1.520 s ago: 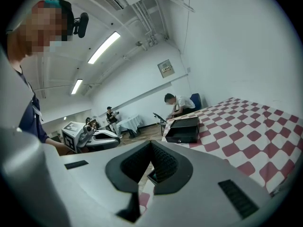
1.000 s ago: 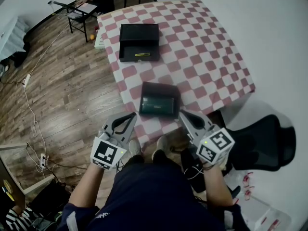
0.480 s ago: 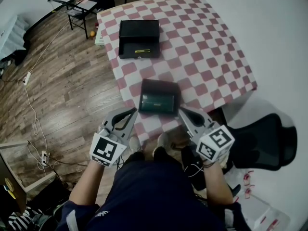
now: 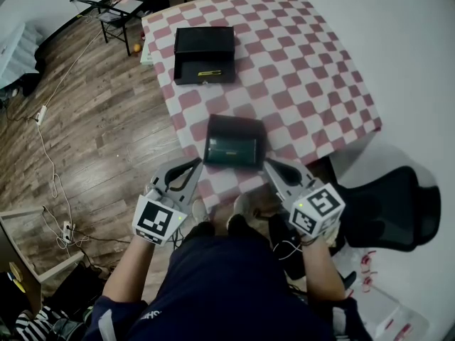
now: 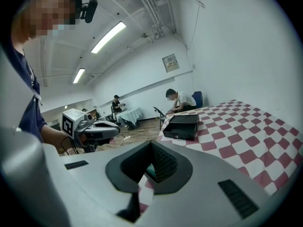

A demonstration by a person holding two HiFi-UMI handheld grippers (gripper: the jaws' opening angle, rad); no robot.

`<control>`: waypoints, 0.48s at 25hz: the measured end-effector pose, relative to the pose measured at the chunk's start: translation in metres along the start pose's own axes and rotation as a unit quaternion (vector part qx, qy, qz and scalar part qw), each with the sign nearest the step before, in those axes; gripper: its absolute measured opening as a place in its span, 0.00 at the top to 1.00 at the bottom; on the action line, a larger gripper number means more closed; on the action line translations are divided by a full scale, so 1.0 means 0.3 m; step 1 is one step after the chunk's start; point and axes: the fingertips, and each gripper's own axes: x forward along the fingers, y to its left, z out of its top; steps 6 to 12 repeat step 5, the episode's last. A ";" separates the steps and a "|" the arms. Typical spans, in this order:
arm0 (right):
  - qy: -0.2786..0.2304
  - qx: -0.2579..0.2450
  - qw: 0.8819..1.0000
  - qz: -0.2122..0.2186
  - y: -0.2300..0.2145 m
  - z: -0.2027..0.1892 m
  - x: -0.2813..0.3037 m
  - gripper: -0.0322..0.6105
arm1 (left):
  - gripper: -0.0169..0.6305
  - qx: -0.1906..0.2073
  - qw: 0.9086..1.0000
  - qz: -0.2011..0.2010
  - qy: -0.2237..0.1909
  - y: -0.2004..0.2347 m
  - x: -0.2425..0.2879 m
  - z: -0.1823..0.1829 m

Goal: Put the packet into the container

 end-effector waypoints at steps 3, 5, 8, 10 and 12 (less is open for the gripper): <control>0.003 -0.003 1.000 0.001 -0.005 -0.006 0.002 0.93 | 0.92 -0.002 1.000 0.000 0.001 -0.003 0.008 -0.004; 0.004 -0.004 1.000 0.002 -0.008 -0.009 0.004 0.93 | 0.92 -0.002 1.000 0.000 0.001 -0.006 0.013 -0.004; 0.004 -0.004 1.000 0.002 -0.008 -0.009 0.004 0.93 | 0.92 -0.002 1.000 0.000 0.001 -0.006 0.013 -0.004; 0.004 -0.004 1.000 0.002 -0.008 -0.009 0.004 0.93 | 0.92 -0.002 1.000 0.000 0.001 -0.006 0.013 -0.004; 0.004 -0.004 1.000 0.002 -0.008 -0.009 0.004 0.93 | 0.92 -0.002 1.000 0.000 0.001 -0.006 0.013 -0.004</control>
